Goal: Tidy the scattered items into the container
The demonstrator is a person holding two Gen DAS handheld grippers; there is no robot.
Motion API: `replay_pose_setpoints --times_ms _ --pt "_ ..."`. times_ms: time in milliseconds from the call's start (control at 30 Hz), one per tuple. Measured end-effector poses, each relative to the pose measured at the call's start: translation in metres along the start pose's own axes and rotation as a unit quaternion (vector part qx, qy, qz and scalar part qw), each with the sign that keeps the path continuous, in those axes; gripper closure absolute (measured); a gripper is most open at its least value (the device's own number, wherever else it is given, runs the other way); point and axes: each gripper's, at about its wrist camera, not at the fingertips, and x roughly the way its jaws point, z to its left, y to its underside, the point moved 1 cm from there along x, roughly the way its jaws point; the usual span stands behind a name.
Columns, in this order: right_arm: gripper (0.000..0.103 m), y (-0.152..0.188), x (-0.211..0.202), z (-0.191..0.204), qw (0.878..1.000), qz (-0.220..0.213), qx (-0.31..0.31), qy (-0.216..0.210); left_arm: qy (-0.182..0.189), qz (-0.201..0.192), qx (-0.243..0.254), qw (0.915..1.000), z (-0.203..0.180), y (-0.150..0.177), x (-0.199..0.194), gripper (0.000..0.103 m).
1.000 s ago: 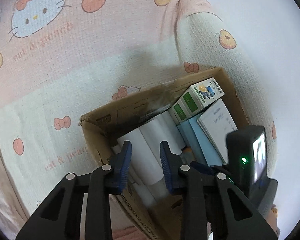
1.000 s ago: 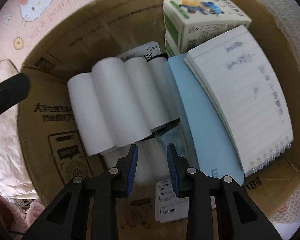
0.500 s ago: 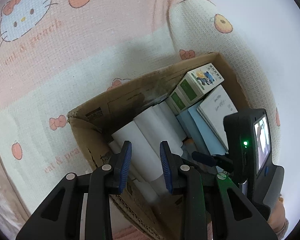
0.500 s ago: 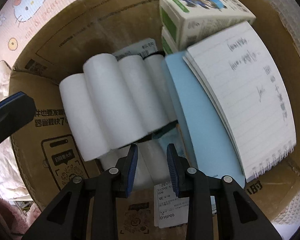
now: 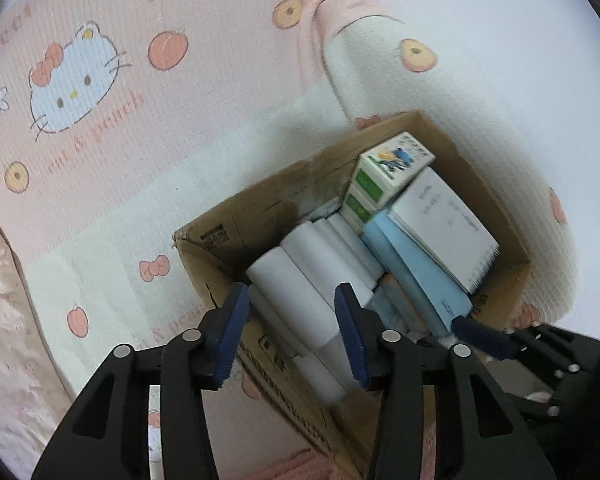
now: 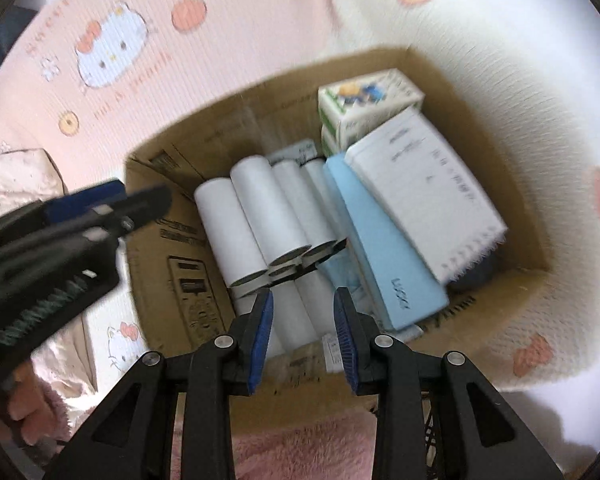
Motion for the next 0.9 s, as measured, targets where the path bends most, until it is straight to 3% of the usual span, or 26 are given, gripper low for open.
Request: replay_pose_setpoints --times_ms 167,333,667,767,900 --pt "0.075 0.016 -0.035 0.001 0.999 -0.045 0.011 0.016 -0.006 -0.027 0.039 0.9989 -0.009 0.020 -0.022 0.043" --pt "0.064 0.047 -0.054 0.012 0.995 -0.088 0.035 0.043 0.002 -0.079 0.072 0.9942 -0.012 0.045 -0.043 0.039" --pt "0.051 0.104 -0.098 0.029 0.975 -0.188 0.114 -0.019 0.039 -0.182 0.093 0.9781 0.011 0.085 -0.086 0.038" --pt "0.045 0.111 -0.107 0.032 0.967 -0.210 0.130 -0.056 0.036 -0.199 0.098 0.9744 0.016 0.090 -0.097 0.037" --pt "0.044 0.113 -0.119 0.036 0.963 -0.223 0.141 -0.052 0.021 -0.212 0.112 0.9706 0.023 0.093 -0.107 0.034"
